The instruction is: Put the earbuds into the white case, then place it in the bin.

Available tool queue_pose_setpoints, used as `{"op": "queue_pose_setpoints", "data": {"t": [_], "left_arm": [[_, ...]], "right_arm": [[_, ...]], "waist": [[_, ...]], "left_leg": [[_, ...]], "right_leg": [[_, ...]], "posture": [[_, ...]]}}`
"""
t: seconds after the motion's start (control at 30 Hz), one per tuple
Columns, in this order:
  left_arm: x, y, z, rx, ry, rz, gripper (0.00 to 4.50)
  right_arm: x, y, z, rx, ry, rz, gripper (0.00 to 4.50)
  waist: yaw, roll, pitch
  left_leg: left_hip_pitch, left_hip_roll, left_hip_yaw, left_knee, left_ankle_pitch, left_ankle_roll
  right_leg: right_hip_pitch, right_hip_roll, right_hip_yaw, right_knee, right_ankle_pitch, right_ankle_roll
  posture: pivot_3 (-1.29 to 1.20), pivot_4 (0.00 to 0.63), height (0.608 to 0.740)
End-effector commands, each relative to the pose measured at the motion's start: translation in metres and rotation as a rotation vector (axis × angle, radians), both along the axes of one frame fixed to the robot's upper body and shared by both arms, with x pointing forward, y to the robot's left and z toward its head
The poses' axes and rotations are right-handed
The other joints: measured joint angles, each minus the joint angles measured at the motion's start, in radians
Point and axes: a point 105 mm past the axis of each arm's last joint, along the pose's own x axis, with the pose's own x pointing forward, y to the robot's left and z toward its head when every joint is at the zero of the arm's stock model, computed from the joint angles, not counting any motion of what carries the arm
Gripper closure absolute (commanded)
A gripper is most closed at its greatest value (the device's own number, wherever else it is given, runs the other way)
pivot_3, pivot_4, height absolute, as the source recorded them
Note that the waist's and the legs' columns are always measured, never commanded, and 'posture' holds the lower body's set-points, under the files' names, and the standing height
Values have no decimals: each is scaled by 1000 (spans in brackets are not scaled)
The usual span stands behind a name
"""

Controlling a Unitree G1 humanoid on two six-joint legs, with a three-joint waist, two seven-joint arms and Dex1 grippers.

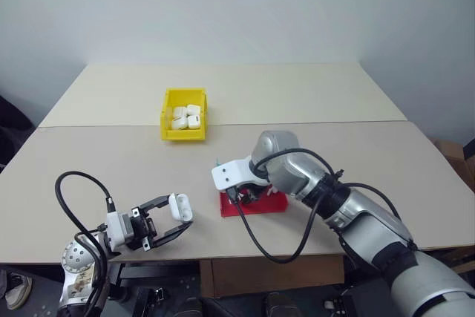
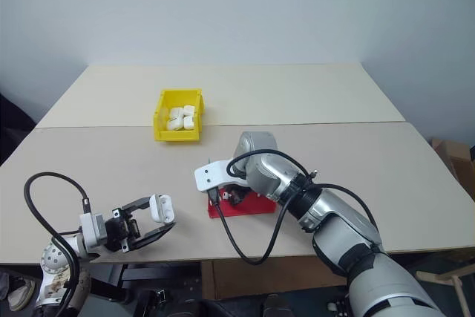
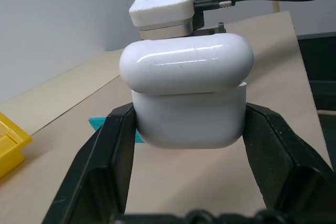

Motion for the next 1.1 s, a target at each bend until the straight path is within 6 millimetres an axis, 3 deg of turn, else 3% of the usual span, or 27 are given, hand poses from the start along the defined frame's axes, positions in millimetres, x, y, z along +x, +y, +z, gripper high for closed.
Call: {"op": "queue_pose_setpoints", "data": {"t": [0.03,1.1], "left_arm": [[1,-2,4,2,-41,-6,1728],[0,0,2,13,-45,-2,1728]], "right_arm": [[3,8,17,59,-30,-37,2458],[3,14,11,85,-27,-66,2458]], "waist": [[0,0,0],[0,0,0]], "left_leg": [[0,0,0,0,0,0],[0,0,0,0,0,0]], "right_leg": [[0,0,0,0,0,0],[0,0,0,0,0,0]], "posture": [[0,150,740],[0,150,740]]}}
